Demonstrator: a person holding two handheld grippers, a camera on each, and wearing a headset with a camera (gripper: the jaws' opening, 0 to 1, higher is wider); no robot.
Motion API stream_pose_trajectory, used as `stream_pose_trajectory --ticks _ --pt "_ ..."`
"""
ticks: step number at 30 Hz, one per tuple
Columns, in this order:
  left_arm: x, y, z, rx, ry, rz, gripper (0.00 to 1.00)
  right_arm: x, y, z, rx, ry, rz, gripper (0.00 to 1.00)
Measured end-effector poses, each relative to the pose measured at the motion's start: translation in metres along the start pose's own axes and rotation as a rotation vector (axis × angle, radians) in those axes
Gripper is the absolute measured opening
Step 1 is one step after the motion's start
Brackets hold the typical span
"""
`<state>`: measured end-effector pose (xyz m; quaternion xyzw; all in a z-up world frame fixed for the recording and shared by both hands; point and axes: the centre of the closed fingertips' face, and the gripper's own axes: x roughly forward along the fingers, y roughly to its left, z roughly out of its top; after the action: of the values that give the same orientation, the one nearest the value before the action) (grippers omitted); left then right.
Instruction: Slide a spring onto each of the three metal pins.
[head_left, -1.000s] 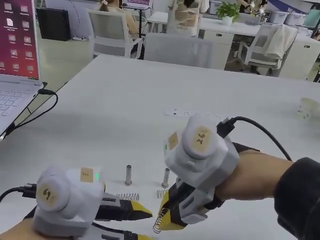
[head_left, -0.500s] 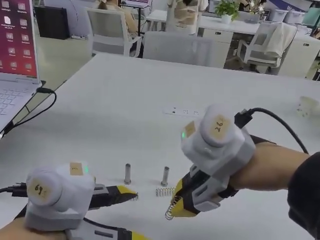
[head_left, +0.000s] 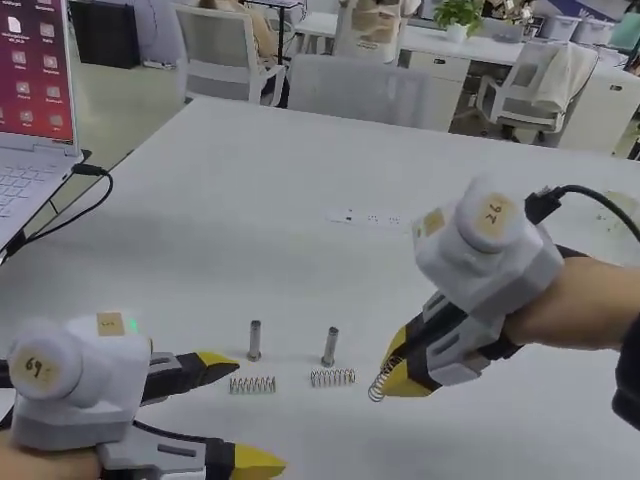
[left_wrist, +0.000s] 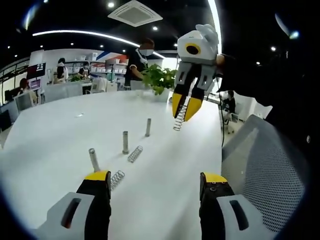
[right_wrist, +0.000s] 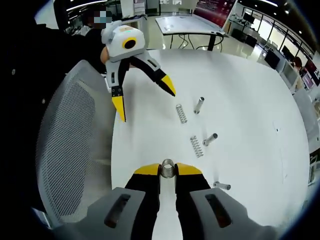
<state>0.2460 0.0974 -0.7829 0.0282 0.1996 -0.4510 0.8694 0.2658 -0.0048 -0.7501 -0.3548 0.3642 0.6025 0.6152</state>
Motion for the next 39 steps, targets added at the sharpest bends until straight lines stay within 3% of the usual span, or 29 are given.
stream_pose_trajectory --ticks 20,28,39 --pt "-0.008 0.013 -0.002 -0.017 -0.029 0.065 0.80 -0.041 -0.058 -0.030 0.071 0.047 -0.121 0.08" --pt "-0.008 0.012 -0.001 -0.015 -0.035 0.067 0.83 -0.037 -0.078 -0.047 0.090 0.097 -0.158 0.08" --pt "-0.011 0.013 -0.002 -0.017 -0.038 0.084 0.87 -0.022 -0.095 -0.054 0.127 0.087 -0.162 0.08"
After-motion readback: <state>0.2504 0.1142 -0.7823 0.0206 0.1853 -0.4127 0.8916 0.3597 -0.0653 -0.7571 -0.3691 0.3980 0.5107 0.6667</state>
